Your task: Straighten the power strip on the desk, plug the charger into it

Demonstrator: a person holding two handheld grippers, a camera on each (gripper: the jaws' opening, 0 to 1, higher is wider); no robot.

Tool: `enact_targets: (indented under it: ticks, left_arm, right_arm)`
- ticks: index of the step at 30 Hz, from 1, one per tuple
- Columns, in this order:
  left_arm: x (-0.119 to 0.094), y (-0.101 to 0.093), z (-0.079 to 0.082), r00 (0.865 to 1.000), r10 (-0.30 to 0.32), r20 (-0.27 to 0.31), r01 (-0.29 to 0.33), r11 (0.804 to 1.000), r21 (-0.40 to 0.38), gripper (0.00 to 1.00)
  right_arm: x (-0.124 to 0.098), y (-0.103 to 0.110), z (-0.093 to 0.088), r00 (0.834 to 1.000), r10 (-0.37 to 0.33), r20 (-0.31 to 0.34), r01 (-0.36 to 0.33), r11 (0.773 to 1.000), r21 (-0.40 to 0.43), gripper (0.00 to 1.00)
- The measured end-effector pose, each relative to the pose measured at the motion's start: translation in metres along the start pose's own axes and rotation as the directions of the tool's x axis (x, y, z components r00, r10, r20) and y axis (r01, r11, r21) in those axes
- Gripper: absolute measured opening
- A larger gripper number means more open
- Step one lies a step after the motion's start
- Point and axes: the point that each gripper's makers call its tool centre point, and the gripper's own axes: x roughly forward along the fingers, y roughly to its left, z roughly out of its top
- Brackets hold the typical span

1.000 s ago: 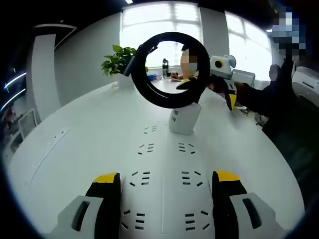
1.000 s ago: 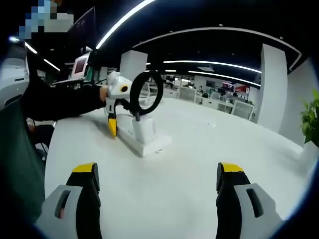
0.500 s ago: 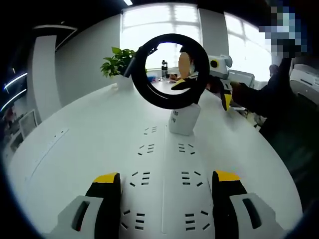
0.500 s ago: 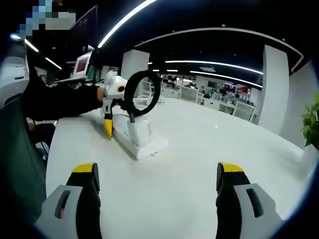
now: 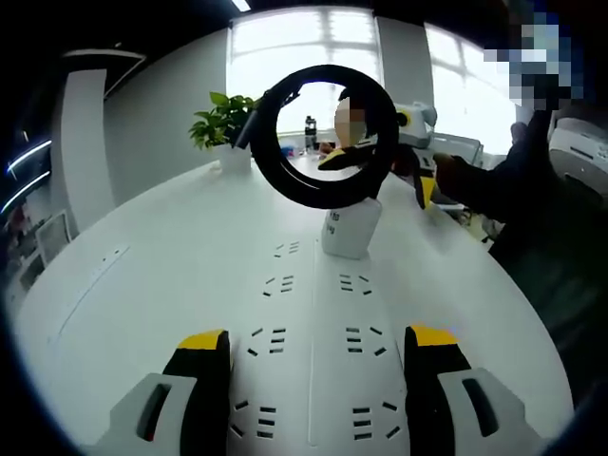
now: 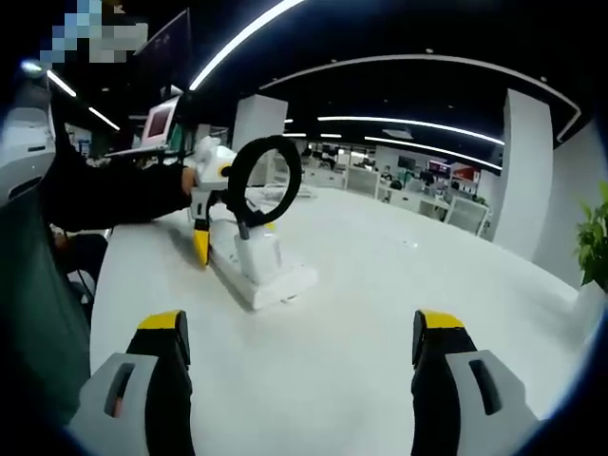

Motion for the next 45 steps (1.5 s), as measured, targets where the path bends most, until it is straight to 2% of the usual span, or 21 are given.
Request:
enact_targets:
  ticks: [45]
  left_arm:
    - [-0.007,-0.011,-0.003,1.0,0.007,0.03,-0.008,1.0,0.017,0.75]
  right_arm:
    - [0.006,0.011,0.0,1.0,0.022,-0.004,-0.022,1.0,-0.008,0.95]
